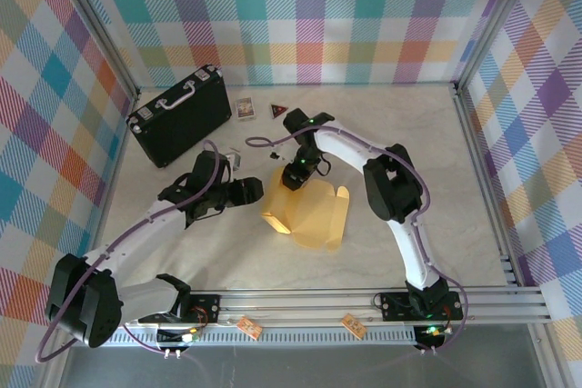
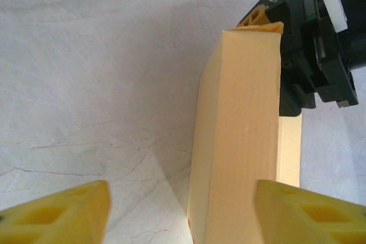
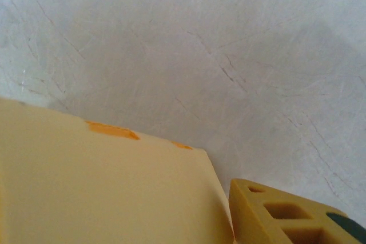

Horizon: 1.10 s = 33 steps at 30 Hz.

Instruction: Fold the paper box

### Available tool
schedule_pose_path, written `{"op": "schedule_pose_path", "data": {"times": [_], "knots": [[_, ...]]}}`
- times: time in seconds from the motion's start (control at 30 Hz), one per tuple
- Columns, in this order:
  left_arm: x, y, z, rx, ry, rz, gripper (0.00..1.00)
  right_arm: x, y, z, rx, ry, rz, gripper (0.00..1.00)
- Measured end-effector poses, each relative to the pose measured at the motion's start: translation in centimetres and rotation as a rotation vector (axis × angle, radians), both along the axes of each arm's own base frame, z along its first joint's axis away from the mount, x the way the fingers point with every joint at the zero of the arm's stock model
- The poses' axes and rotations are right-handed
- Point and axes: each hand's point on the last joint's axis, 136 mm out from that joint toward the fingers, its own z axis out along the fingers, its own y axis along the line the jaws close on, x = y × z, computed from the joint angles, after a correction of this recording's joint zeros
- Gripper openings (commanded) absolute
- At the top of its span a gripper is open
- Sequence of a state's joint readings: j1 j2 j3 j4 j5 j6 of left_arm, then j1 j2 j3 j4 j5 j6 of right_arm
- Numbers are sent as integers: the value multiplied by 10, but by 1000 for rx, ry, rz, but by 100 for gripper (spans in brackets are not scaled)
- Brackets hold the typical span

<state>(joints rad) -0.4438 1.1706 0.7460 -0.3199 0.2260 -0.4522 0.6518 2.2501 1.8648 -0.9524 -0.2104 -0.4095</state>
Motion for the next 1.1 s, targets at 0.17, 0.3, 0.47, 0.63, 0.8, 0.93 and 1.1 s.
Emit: {"op": "schedule_pose_path", "data": {"times": [0.17,0.3,0.47,0.63,0.8,0.93,1.1], "knots": [[-5,-13,-16,7,48,-43,54,-11,-6,-6,15,2,-9,47],[-13,-25,-21,11,68,-87,56,-16,-10,-4,40,-15,-18,48],[-14,-38,-21,5,59,-120,57,-17,-13,4,105,-53,-44,48],[-17,-52,-21,-6,56,-163,59,-17,-18,7,160,-78,-70,48],[-22,-61,-22,-9,57,-192,60,-16,-21,-4,188,-90,-81,46],[-22,-70,-22,-7,60,-215,59,-22,-24,-18,197,-85,-82,46],[-18,-82,-23,11,58,-233,58,-22,-28,-19,221,-125,-86,46]]}}
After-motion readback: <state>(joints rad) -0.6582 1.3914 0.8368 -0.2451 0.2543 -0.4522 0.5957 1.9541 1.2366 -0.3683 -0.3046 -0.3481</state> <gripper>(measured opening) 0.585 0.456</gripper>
